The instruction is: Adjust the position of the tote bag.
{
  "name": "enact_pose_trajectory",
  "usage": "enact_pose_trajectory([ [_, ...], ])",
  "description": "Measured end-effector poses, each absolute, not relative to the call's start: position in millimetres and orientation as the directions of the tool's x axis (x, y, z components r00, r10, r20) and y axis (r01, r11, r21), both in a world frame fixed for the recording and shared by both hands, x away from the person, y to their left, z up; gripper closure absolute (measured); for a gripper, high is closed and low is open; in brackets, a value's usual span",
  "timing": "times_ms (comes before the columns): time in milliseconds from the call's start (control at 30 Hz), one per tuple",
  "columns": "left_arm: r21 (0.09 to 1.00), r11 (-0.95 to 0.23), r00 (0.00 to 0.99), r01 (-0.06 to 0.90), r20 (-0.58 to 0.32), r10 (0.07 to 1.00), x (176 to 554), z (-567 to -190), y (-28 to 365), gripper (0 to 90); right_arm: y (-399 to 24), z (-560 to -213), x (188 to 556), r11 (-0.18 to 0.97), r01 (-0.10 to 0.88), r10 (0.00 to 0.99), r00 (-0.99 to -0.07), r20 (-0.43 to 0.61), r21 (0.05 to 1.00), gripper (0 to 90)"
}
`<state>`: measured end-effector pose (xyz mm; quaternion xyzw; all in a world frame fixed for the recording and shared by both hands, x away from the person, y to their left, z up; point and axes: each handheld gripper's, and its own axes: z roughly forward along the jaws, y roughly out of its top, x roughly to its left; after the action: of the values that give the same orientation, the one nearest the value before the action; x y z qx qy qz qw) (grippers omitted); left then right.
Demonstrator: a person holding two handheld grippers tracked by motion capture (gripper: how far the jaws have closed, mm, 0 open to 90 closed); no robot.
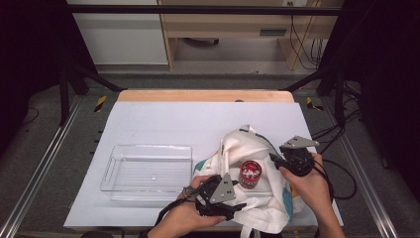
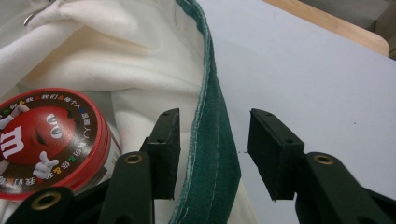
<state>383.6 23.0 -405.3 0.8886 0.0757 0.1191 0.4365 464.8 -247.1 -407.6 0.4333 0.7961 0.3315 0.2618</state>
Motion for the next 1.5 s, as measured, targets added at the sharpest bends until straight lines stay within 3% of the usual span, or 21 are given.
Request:
enact_pose_trajectory([
  [367, 0.777, -0.629, 0.985, 0.020, 0.092, 0.146, 371.1, -426.1, 4.0, 24.1, -244.9, -409.3, 462.6, 0.418, 0.506, 0.853, -0.503, -0.135, 0.754, 54.2],
  [567, 0.742, -0.668, 0.989, 0.051, 0.054, 0.136, 374.5, -439.9, -7.1, 23.4, -246.1, -409.8, 462.9, 0.420, 0.503, 0.850, -0.510, -0.133, 0.755, 55.0],
  [667, 0.740, -0.670, 0.987, 0.059, 0.056, 0.148, 375.5, -443.5, -11.1, 29.6, -246.5, -409.6, 463.0, 0.415, 0.509, 0.853, -0.507, -0.127, 0.755, 60.3],
  [900, 0.727, -0.681, 0.985, 0.089, 0.037, 0.169, 385.2, -452.4, -18.3, 64.7, -247.6, -413.2, 464.6, 0.431, 0.503, 0.849, -0.506, -0.149, 0.749, 77.0],
  [1000, 0.724, -0.682, 0.983, 0.102, 0.032, 0.180, 389.1, -453.4, -17.5, 75.6, -252.3, -415.6, 467.5, 0.427, 0.510, 0.854, -0.499, -0.147, 0.747, 83.4],
  [1133, 0.728, -0.678, 0.983, 0.098, 0.035, 0.179, 387.7, -455.7, -17.5, 79.9, -256.3, -422.8, 472.9, 0.422, 0.525, 0.858, -0.496, -0.137, 0.739, 86.4],
  [1500, 0.722, -0.685, 0.982, 0.097, 0.043, 0.184, 384.7, -458.0, -15.4, 80.6, -269.0, -434.8, 491.5, 0.392, 0.572, 0.878, -0.466, -0.108, 0.720, 87.1],
])
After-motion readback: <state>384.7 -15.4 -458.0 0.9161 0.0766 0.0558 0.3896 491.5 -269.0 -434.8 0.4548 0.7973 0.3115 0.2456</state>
